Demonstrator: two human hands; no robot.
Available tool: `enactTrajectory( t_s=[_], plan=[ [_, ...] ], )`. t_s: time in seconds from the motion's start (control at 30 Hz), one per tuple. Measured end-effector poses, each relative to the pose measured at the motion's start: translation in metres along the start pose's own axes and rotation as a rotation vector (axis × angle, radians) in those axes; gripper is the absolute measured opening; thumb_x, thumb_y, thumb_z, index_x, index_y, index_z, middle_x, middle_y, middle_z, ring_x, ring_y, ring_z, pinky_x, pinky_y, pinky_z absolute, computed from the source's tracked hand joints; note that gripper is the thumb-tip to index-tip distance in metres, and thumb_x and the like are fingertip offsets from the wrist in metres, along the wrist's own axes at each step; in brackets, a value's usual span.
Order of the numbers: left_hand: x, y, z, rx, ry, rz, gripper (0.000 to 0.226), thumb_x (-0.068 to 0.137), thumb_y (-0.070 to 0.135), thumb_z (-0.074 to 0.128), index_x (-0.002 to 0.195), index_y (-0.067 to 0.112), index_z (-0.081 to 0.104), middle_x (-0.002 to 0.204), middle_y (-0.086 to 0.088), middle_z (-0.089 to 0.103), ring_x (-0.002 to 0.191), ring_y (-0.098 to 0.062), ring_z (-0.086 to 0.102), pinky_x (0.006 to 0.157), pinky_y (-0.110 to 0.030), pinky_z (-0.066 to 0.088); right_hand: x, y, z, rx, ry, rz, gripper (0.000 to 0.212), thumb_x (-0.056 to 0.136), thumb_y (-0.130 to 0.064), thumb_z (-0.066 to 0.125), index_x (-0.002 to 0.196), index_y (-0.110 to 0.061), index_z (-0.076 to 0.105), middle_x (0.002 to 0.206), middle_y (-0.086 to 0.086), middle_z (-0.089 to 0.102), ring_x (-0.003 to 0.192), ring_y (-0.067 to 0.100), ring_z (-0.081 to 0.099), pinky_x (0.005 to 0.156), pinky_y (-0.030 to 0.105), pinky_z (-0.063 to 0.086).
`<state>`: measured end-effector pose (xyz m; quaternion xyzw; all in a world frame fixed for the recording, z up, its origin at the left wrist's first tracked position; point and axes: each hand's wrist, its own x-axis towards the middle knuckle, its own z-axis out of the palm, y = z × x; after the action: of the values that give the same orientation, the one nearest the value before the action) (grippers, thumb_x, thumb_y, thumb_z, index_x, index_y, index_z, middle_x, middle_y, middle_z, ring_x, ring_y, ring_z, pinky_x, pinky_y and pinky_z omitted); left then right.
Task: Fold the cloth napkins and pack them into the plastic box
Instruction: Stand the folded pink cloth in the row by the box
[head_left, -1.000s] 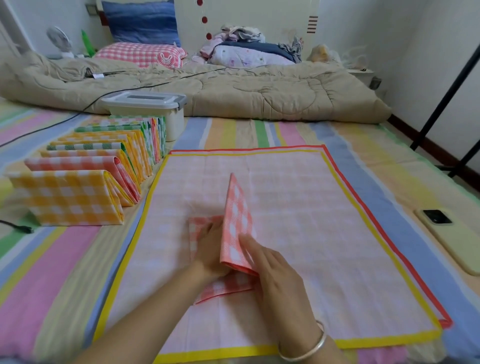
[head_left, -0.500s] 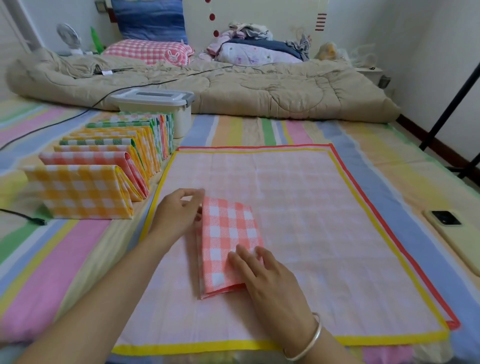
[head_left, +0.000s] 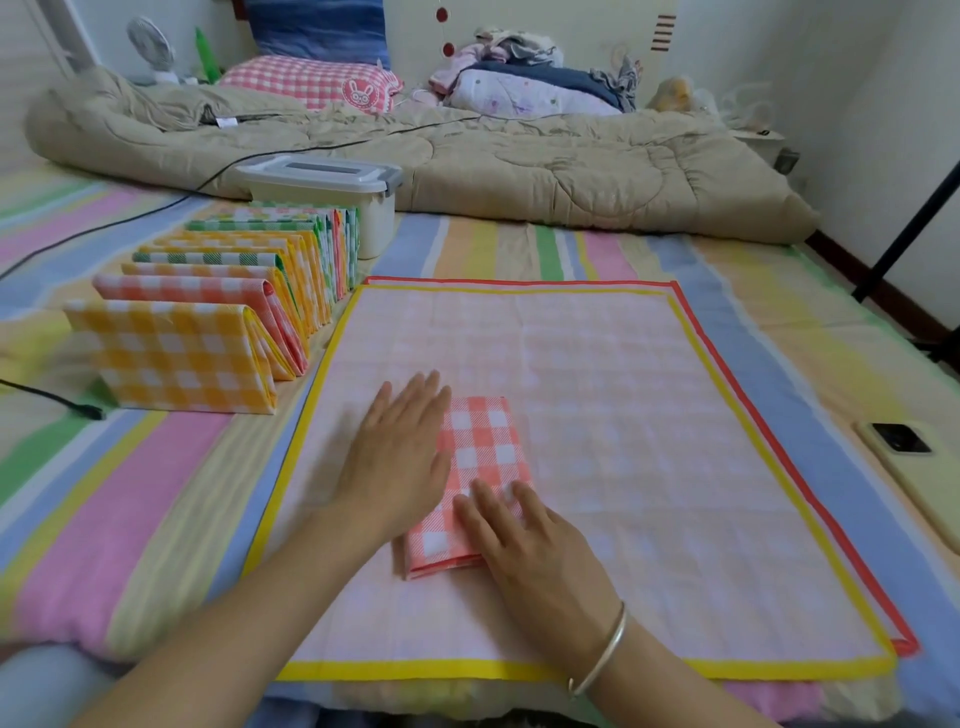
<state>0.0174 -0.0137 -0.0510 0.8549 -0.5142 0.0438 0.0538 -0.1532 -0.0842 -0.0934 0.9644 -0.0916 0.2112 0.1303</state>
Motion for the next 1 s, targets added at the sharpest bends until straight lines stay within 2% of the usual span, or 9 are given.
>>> enactTrajectory(
  t_s=[0.13, 0.3, 0.4, 0.47, 0.63, 0.77, 0.87, 0.93, 1.0],
  plan=[
    [-0.014, -0.006, 0.024, 0.061, -0.139, 0.029, 0.092, 0.082, 0.060, -0.017, 0.159, 0.011, -0.002, 0.167, -0.006, -0.008, 0.153, -0.018, -0.013, 0.122, -0.046, -0.013, -0.004, 0.006, -0.001, 0.048, -0.112, -0.062, 0.054, 0.099, -0.010, 0.020, 0.120, -0.017, 0.070, 0.116, 0.007, 0.070, 0.090, 0.034, 0.069, 0.071, 0.034, 0.058],
    [-0.015, -0.011, 0.041, 0.067, -0.091, 0.059, 0.090, 0.089, 0.061, -0.003, 0.158, 0.005, 0.016, 0.166, -0.012, 0.008, 0.154, -0.024, 0.001, 0.121, -0.049, -0.008, 0.023, 0.042, -0.033, 0.492, -0.316, 0.066, 0.064, 0.073, -0.028, 0.028, 0.126, -0.032, 0.063, 0.118, -0.004, 0.067, 0.104, 0.023, 0.060, 0.084, 0.035, 0.055],
    [-0.016, -0.008, 0.045, 0.095, -0.061, 0.052, 0.086, 0.094, 0.058, 0.002, 0.154, 0.002, 0.028, 0.162, -0.016, 0.022, 0.153, -0.028, 0.014, 0.122, -0.052, 0.001, 0.054, 0.053, -0.022, 0.490, -0.341, 0.200, 0.075, 0.080, -0.033, 0.014, 0.152, -0.020, 0.030, 0.157, 0.003, 0.031, 0.145, 0.018, 0.027, 0.119, 0.030, 0.020],
    [-0.016, -0.005, 0.043, 0.095, -0.055, 0.040, 0.088, 0.091, 0.058, -0.006, 0.157, 0.005, 0.017, 0.165, -0.014, 0.011, 0.154, -0.026, 0.004, 0.123, -0.052, -0.001, 0.068, 0.049, -0.005, 0.381, -0.437, 0.199, 0.089, 0.072, -0.043, -0.008, 0.156, -0.014, 0.000, 0.163, 0.002, -0.007, 0.150, 0.014, -0.006, 0.120, 0.029, -0.006],
    [-0.016, -0.003, 0.043, 0.080, -0.063, 0.020, 0.094, 0.087, 0.062, -0.018, 0.158, 0.006, 0.011, 0.166, -0.013, 0.006, 0.154, -0.025, -0.001, 0.123, -0.052, -0.003, 0.069, 0.042, 0.031, 0.231, -0.669, 0.271, 0.072, 0.091, -0.049, -0.003, 0.153, -0.014, -0.014, 0.161, 0.002, -0.019, 0.148, 0.015, -0.019, 0.120, 0.040, -0.014],
    [-0.014, -0.002, 0.043, 0.079, -0.093, 0.002, 0.094, 0.083, 0.059, -0.015, 0.159, 0.008, 0.006, 0.167, -0.011, 0.001, 0.154, -0.024, -0.005, 0.123, -0.050, -0.003, 0.080, 0.047, 0.016, 0.246, -0.766, 0.318, 0.063, 0.103, -0.047, 0.014, 0.156, -0.021, -0.006, 0.163, -0.005, -0.014, 0.149, 0.019, -0.017, 0.120, 0.045, -0.010],
    [-0.015, -0.003, 0.039, 0.074, -0.095, 0.002, 0.096, 0.081, 0.059, -0.016, 0.159, 0.009, 0.008, 0.167, -0.011, 0.003, 0.154, -0.024, -0.002, 0.123, -0.050, -0.001, 0.081, 0.051, -0.010, 0.128, -0.571, 0.429, 0.051, 0.102, -0.039, 0.025, 0.150, -0.024, 0.028, 0.158, 0.000, 0.027, 0.147, 0.025, 0.013, 0.117, 0.041, 0.013],
    [-0.015, -0.003, 0.040, 0.080, -0.096, -0.002, 0.097, 0.080, 0.060, -0.017, 0.159, 0.009, 0.007, 0.167, -0.011, 0.002, 0.154, -0.025, -0.003, 0.123, -0.051, -0.001, 0.071, 0.050, -0.028, 0.096, -0.415, 0.589, 0.037, 0.100, -0.036, 0.035, 0.131, -0.022, 0.050, 0.131, 0.001, 0.054, 0.124, 0.025, 0.043, 0.094, 0.034, 0.035],
    [-0.014, -0.003, 0.040, 0.085, -0.103, -0.009, 0.098, 0.080, 0.061, -0.018, 0.159, 0.010, 0.005, 0.167, -0.010, 0.000, 0.154, -0.025, -0.005, 0.122, -0.051, -0.001, 0.059, 0.047, -0.044, 0.253, -0.471, 0.775, 0.032, 0.099, -0.040, 0.039, 0.114, -0.019, 0.057, 0.112, 0.002, 0.064, 0.103, 0.025, 0.057, 0.079, 0.032, 0.042]
  ],
)
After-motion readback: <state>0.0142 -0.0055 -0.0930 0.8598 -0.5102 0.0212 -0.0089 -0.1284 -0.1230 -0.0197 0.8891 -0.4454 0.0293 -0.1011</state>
